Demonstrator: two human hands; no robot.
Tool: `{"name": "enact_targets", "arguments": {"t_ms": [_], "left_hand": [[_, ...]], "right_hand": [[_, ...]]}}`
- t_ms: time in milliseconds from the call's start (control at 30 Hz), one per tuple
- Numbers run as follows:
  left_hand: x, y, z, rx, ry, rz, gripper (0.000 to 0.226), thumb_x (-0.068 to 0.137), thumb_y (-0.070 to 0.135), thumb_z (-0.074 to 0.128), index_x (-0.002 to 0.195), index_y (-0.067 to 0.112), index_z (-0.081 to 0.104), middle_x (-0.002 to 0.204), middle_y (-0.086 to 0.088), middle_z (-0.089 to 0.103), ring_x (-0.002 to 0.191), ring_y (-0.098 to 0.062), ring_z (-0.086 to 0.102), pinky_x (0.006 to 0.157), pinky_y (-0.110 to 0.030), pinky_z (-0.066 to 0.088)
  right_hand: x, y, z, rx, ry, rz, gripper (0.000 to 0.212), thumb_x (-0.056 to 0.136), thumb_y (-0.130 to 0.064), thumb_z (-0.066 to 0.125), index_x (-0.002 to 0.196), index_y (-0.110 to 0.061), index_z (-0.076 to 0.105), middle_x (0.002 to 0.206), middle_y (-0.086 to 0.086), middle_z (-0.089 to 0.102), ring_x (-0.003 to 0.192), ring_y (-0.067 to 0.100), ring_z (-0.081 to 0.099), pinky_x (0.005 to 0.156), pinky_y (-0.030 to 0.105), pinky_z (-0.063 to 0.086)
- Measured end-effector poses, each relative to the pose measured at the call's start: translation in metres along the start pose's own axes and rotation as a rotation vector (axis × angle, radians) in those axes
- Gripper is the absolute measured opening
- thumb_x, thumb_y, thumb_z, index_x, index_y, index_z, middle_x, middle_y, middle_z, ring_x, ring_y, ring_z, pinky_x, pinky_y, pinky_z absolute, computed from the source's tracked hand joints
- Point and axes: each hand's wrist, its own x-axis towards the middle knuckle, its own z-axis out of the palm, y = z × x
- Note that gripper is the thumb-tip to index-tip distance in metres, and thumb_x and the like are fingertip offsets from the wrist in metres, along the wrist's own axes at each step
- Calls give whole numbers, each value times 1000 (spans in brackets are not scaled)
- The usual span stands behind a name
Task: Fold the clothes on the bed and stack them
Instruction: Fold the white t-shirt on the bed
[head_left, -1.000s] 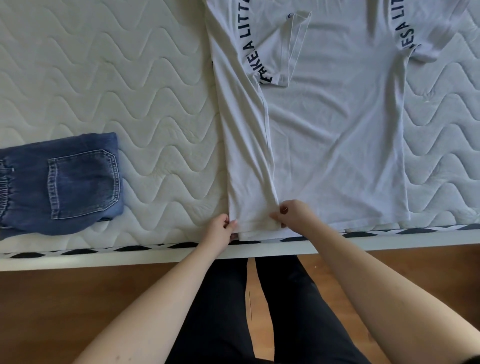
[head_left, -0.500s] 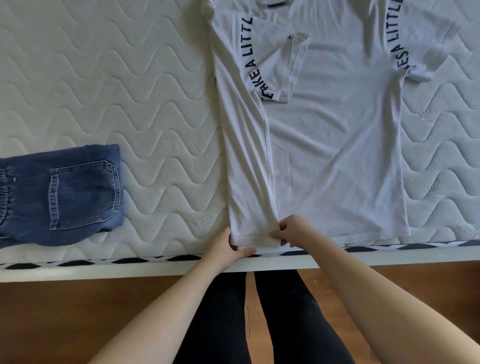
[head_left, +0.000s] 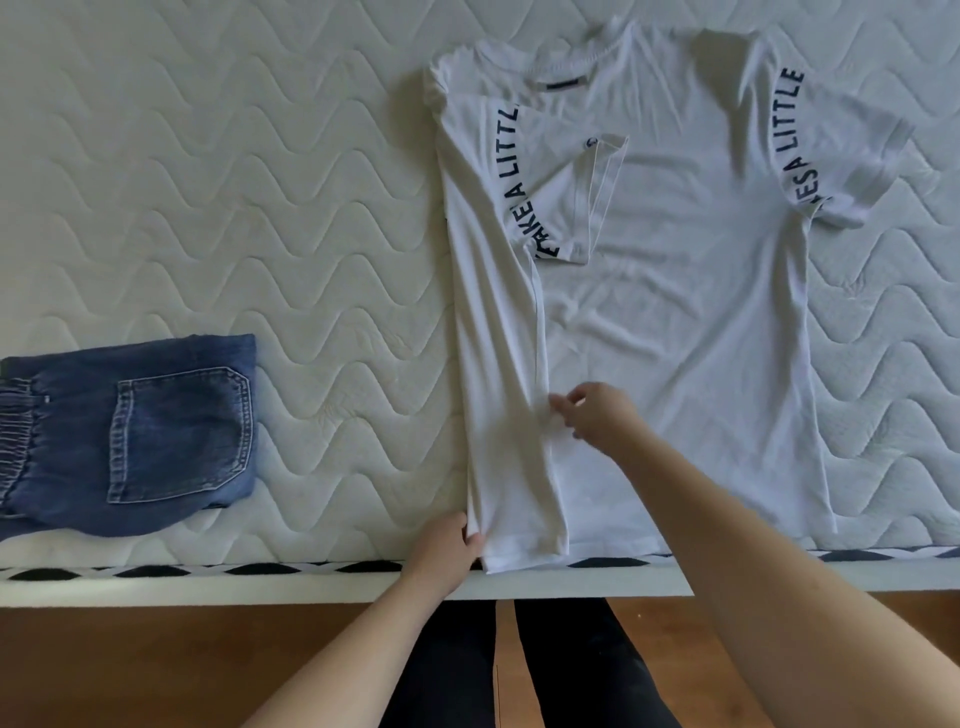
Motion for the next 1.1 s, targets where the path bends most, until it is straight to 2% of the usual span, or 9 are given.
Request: {"name": "enact_targets", "arguments": {"t_ms": [100, 200, 367, 500, 633, 767, 867, 967, 1100], "left_hand": [[5, 7, -17, 80, 93, -8, 39, 92, 45, 53, 65, 20, 40, 61, 4, 48, 56, -13, 47, 55, -29, 34], [20, 21, -50, 71, 200, 42, 42, 92, 51, 50, 63, 23, 39, 58, 6, 46, 54, -13, 45, 51, -29, 31], [66, 71, -127, 55, 340, 225, 21, 94, 32, 56, 81, 16, 61, 81, -8, 67, 78, -29, 62, 64, -32, 41], [105, 122, -191, 56, 423, 389, 13, 93, 17, 56, 101, 9, 64, 92, -12, 68, 84, -30, 63, 72, -33, 45], [143, 163, -251, 81, 528, 461, 35, 92, 6, 50, 127, 9, 54, 121, -15, 57, 101, -31, 59, 88, -32, 44], [183, 199, -310, 211, 606, 496, 65, 86, -3, 45, 148, 14, 33, 147, -14, 35, 122, -34, 49, 101, -41, 42], [212, 221, -350, 350, 699, 458, 79, 86, -1, 50, 154, 23, 19, 159, -11, 16, 133, -37, 38, 106, -44, 39], [234, 240, -375, 496, 711, 409, 74, 84, 8, 60, 149, 28, 31, 159, -11, 10, 134, -38, 31, 102, -47, 39], [246, 254, -392, 690, 718, 576, 31, 80, 9, 61, 110, 16, 66, 147, -10, 37, 133, -31, 34, 101, -42, 32]], "right_hand": [[21, -17, -19, 146, 127, -33, 37, 94, -48, 55, 109, -16, 65, 104, 4, 71, 92, 24, 68, 84, 38, 55], [38, -35, -42, 263, 185, -74, 29, 93, -43, 58, 108, -19, 62, 106, 2, 71, 92, 22, 67, 74, 32, 53], [66, -66, -80, 324, 246, -135, 32, 93, -40, 60, 117, -19, 62, 102, 0, 69, 75, 13, 60, 58, 22, 41], [89, -86, -97, 428, 319, -79, 51, 90, -35, 62, 136, -18, 46, 122, 5, 61, 102, 27, 61, 83, 36, 51], [109, -95, -109, 508, 371, 61, 74, 88, -38, 65, 149, -17, 28, 143, 11, 38, 121, 30, 49, 82, 33, 42], [129, -101, -122, 572, 388, 51, 81, 84, -43, 70, 148, -15, 30, 141, 9, 46, 120, 29, 52, 93, 38, 49], [141, -112, -129, 630, 363, 49, 82, 82, -42, 74, 147, -17, 29, 133, 7, 52, 106, 25, 56, 80, 35, 50], [148, -117, -132, 666, 350, 40, 78, 85, -25, 70, 149, -23, 24, 116, 4, 54, 90, 22, 58, 63, 30, 50], [150, -110, -135, 664, 426, -48, 58, 85, -11, 52, 138, -33, 41, 90, -12, 58, 74, 12, 59, 60, 30, 52]]}}
